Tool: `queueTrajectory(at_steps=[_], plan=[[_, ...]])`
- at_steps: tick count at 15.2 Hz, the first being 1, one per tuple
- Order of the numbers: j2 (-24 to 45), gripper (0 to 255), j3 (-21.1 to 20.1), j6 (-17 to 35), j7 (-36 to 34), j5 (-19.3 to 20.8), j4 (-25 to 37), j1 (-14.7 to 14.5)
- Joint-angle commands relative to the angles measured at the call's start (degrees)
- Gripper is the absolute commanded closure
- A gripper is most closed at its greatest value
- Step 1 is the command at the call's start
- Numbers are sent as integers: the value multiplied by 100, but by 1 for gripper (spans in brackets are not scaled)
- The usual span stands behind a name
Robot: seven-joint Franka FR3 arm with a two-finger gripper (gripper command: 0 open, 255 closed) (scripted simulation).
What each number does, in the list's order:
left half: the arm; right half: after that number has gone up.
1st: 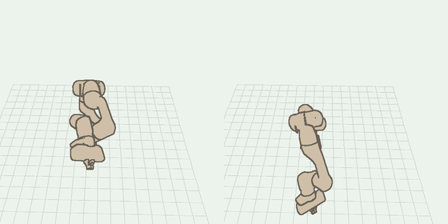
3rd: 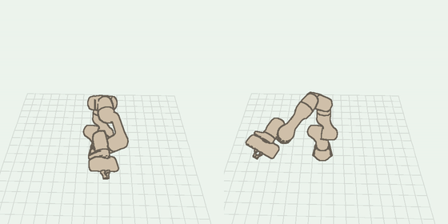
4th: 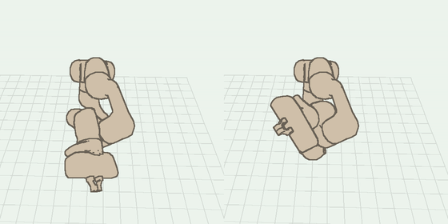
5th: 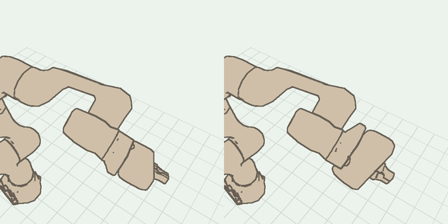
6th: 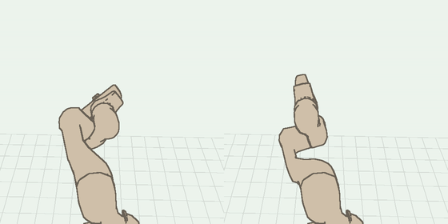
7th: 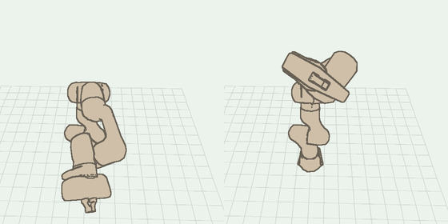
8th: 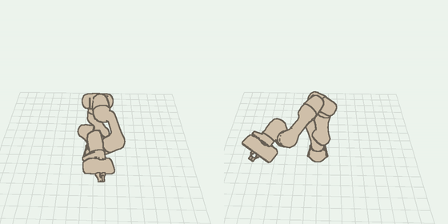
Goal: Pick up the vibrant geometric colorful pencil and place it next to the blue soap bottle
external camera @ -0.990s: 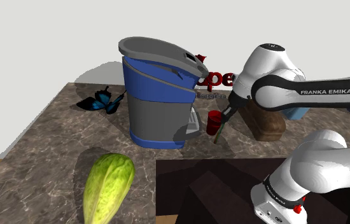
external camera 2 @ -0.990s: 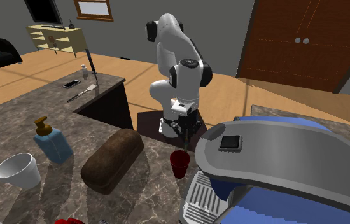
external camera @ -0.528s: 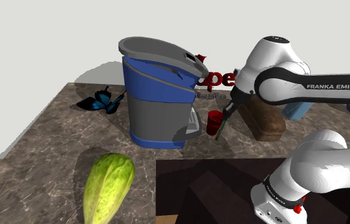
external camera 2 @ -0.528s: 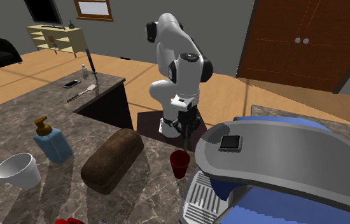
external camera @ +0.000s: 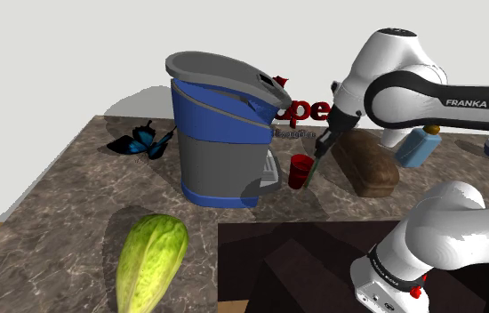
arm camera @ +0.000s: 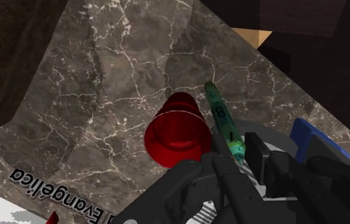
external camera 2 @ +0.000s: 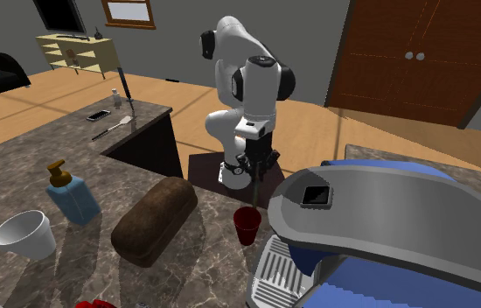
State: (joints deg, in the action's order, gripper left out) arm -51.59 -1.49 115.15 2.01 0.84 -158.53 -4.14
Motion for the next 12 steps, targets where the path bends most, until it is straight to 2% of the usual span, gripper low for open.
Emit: queueTrajectory(at_steps=[1, 12], plan=[[-17, 255, 7, -164, 10, 3, 145, 3], [4, 255, 16, -1001, 33, 5, 1003, 9]])
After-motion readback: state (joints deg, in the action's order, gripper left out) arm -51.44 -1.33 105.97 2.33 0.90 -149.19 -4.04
